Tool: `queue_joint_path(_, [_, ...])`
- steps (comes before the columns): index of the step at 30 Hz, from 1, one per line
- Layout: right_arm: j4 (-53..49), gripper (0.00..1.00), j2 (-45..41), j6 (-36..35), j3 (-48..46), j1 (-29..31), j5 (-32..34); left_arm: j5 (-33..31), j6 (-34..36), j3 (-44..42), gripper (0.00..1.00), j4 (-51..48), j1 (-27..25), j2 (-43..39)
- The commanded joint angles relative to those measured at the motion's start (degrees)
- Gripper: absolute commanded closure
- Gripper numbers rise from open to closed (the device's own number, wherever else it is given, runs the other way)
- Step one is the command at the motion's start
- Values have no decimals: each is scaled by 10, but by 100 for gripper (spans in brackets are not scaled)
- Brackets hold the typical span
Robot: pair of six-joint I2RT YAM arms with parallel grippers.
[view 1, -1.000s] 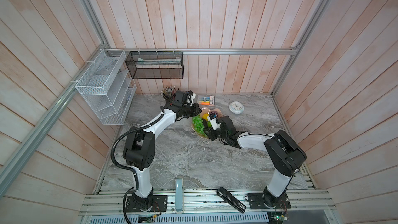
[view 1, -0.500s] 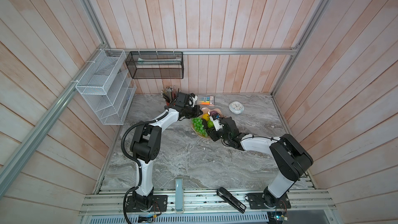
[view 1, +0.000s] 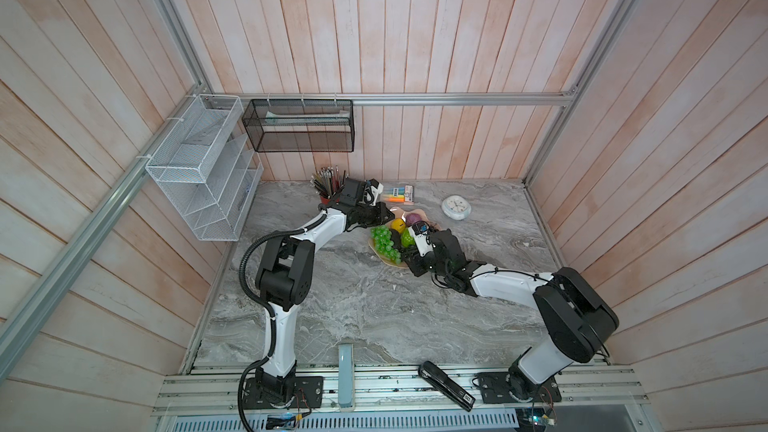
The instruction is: Place and organize the fake fruits in the fruit bowl
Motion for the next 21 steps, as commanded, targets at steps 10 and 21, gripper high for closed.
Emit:
queue_joint_path(10, [-74, 61, -54, 0, -2, 8, 51, -147, 11, -107, 40, -33, 4, -168])
queue_joint_path(21, [-86, 61, -50, 11, 9, 17, 53, -181, -10, -203, 90, 14, 4, -184])
